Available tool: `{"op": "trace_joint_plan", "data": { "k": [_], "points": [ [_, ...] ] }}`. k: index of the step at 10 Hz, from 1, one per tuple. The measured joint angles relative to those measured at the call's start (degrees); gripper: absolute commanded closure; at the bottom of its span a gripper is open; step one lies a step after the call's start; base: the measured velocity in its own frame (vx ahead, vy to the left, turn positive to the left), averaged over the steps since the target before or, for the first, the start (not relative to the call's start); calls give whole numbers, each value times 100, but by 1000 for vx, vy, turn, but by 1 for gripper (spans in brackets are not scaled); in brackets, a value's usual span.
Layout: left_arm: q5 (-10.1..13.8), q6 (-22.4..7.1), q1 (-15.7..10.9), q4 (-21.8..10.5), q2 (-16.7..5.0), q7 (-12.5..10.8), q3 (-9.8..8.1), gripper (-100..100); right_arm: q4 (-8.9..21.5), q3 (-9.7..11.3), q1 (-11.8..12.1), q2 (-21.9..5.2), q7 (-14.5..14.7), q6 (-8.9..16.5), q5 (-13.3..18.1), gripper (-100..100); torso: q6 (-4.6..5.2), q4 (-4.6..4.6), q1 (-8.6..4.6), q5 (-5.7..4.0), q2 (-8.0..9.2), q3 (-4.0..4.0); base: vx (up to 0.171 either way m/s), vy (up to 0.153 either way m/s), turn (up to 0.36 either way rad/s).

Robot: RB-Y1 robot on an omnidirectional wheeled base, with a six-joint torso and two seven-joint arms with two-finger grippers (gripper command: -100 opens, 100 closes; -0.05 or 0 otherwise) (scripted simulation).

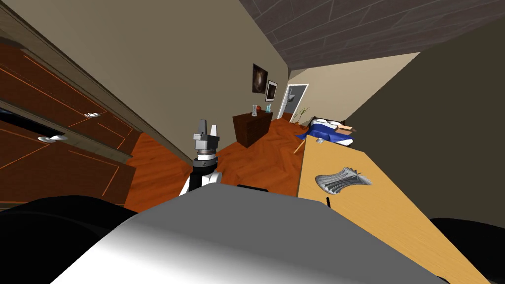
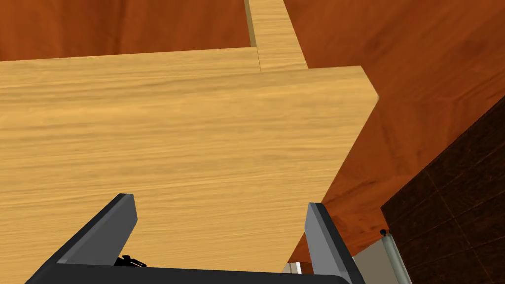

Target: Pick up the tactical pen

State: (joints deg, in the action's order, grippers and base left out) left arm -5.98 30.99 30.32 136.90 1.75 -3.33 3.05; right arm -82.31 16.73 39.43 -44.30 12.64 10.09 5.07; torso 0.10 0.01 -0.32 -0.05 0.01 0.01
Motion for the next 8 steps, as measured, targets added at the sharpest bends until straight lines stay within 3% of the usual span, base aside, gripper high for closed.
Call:
{"op": "trace_joint_plan", "data": {
  "k": [4,7,8],
  "points": [
    [0,0,0,0,-1,0,-1,0,243,94,165,-421,-183,342,-179,-100,-3,-2,-33,-7,-11,-6,53,-147,233],
    [0,0,0,0,-1,0,-1,0,604,187,187,-629,-314,527,-283,-100,-3,-3,-38,-8,-18,-10,51,-142,176],
    [0,0,1,0,0,0,-1,0,613,190,184,-645,-327,546,-293,0,2,-2,-6,-5,-8,-5,5,-17,-2]
  ]
}}
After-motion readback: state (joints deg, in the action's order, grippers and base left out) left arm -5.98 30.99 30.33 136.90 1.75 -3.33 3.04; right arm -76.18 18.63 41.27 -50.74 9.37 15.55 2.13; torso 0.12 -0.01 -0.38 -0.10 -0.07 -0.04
